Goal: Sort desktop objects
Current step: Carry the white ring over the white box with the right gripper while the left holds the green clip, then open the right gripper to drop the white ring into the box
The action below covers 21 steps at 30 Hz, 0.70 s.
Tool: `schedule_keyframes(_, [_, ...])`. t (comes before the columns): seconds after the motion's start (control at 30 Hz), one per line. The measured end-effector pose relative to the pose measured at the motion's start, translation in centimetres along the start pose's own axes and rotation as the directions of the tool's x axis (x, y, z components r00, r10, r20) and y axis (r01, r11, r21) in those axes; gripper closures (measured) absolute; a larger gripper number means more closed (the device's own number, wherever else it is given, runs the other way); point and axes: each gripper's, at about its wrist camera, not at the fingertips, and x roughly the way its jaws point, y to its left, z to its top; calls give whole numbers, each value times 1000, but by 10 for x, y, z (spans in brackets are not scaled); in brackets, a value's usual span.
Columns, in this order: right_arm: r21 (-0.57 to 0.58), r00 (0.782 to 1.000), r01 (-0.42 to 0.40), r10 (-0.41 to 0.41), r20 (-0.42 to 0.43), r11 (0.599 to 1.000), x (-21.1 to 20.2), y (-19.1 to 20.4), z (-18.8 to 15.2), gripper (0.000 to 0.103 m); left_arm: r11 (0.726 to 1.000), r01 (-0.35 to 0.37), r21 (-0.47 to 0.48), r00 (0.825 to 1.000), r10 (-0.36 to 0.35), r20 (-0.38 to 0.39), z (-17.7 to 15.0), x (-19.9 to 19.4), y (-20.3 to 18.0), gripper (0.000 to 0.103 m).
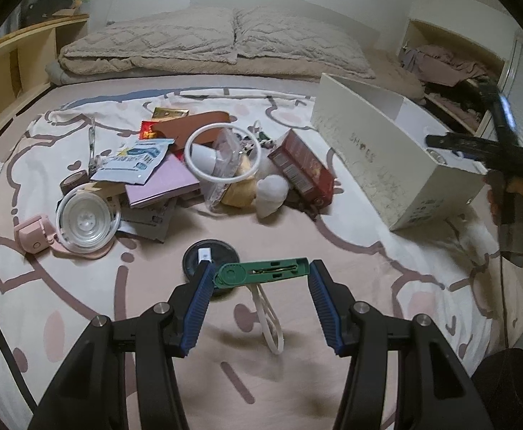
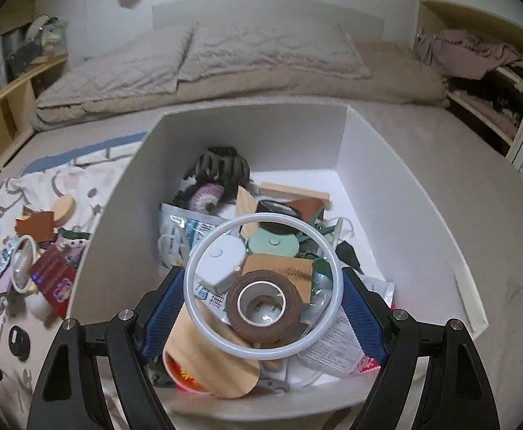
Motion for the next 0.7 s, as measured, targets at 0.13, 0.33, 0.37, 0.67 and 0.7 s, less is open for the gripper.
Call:
schedule_keyframes(0.13, [3,998,18,-18,-61,1000,12,-1,1,19,1000,6,10,1000,-6,7,1,0,-4,49])
schedule_keyframes(0.33, [42,991,16,-10,-132,999,23,-8,0,19,1000,12,13,1000,-12,7,1,0,-5,49])
schedule_keyframes(0.37, [49,990,16,-8,-141,999,24,-9,0,19,1000,12,12,1000,-12,7,1,0,-5,49])
schedule_keyframes(0.67, [49,992,26,-20,-125,998,20,-9,-4,6,1000,22,13,1000,-22,14,1,1,-9,49])
schedule_keyframes(0.7, [52,994,20,-14,-107,998,16,-9,-5,6,1000,24,13,1000,-24,15,1,1,-10,49])
